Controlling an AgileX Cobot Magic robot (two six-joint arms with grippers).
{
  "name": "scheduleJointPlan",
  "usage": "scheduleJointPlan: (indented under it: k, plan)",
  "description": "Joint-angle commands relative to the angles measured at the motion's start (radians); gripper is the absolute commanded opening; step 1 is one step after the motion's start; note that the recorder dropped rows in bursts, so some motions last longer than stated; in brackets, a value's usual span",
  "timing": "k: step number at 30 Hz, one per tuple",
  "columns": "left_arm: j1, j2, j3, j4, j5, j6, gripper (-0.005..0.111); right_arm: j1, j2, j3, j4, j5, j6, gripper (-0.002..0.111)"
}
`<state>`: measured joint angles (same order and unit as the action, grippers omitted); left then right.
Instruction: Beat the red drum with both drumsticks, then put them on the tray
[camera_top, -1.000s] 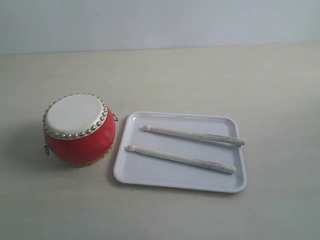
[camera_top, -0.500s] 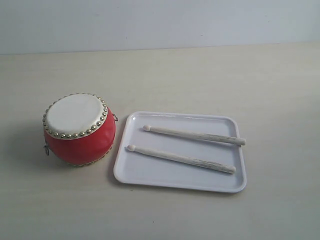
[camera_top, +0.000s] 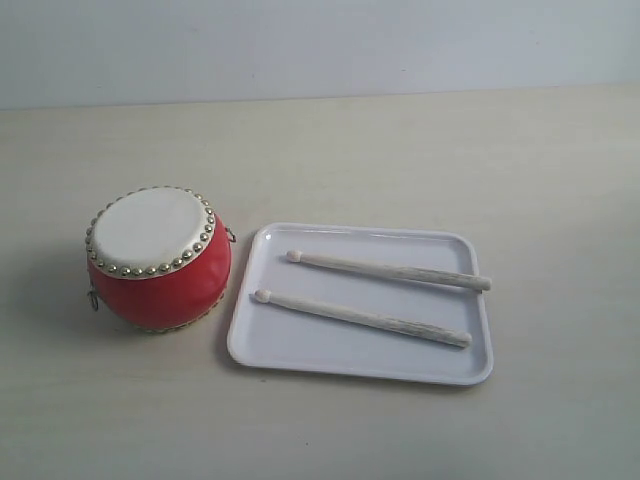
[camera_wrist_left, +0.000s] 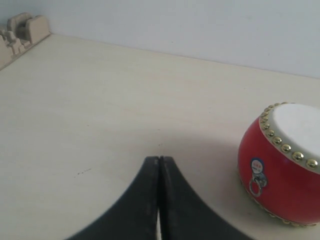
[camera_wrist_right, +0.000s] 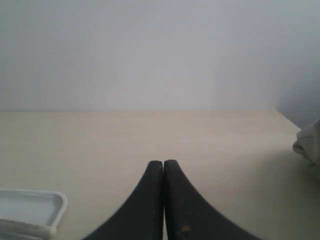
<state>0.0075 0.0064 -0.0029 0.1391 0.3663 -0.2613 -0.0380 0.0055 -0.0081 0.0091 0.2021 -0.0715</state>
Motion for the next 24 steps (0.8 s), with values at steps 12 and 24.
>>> scheduleJointPlan:
  k: [12,24]
  plan:
    - [0.004,-0.006,0.003,-0.004,-0.004,0.005,0.0,-0.028,-0.005,0.008,-0.034,0.076,0.032,0.0]
    - [0.004,-0.006,0.003,-0.004,-0.004,0.005,0.0,-0.028,-0.005,0.008,-0.034,0.076,0.032,0.0]
